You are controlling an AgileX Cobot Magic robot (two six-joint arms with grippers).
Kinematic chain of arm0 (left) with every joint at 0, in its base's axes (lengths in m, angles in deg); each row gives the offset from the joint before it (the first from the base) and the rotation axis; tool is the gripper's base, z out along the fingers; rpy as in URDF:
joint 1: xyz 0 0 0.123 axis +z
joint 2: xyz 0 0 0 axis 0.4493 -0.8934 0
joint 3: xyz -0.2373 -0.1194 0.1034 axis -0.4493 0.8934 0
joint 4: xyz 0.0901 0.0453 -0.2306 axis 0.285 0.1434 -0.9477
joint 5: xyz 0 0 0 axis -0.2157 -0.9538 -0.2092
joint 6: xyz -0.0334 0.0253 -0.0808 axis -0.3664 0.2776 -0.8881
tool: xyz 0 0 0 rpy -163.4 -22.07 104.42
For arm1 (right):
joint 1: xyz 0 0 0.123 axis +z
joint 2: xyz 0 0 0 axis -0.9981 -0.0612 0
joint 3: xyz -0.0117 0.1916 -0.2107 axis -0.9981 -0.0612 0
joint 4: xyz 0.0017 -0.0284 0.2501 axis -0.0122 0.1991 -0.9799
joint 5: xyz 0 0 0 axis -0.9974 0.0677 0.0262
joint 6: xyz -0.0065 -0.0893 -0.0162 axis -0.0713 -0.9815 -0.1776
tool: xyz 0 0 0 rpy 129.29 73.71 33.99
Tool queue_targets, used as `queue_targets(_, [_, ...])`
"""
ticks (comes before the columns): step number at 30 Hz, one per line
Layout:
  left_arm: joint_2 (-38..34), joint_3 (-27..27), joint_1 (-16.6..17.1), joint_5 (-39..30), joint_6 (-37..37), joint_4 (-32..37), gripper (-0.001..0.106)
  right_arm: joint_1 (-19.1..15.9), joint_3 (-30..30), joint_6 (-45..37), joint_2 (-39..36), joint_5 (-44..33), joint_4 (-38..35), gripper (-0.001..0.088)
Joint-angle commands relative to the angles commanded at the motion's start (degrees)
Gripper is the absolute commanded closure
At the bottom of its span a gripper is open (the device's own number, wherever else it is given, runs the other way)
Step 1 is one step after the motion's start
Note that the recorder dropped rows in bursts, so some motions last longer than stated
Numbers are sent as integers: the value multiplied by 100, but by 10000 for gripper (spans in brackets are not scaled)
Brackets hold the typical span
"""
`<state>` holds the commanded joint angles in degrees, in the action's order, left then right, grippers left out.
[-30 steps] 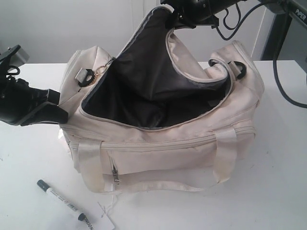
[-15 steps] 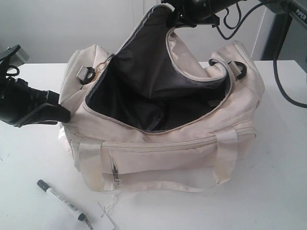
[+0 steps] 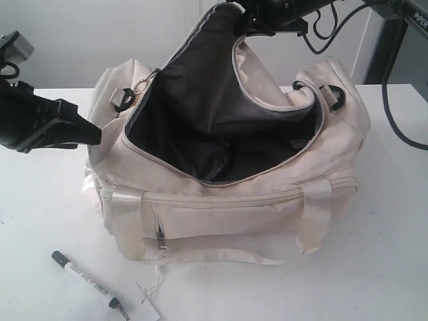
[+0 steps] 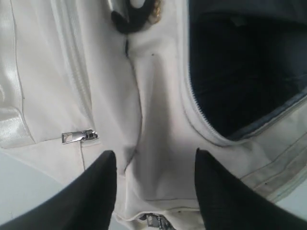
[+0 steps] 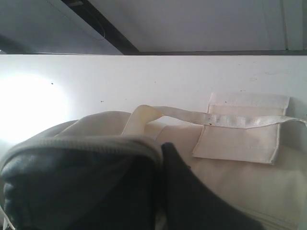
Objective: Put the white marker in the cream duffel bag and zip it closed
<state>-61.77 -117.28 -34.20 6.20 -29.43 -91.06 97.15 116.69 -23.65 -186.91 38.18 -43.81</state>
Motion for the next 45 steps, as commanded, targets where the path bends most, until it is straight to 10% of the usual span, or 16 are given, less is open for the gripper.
queue_targets(4, [387,0,0,-206,65,373,554,0,0,0,0,0,0,868])
queue_targets(11, [1101,0,0,-940,65,1576,1053,0,0,0,0,0,0,868])
queue_targets(29, [1192,104,-123,-1248,1905,1852,1053,0,0,0,0,0,0,868])
queue_targets(39, [1181,526,-931,-1473,5219,1930,1053,0,0,0,0,0,0,868])
queue_targets(45, [1181,1026,-931,-842,5439,2289,1053,0,0,0,0,0,0,868])
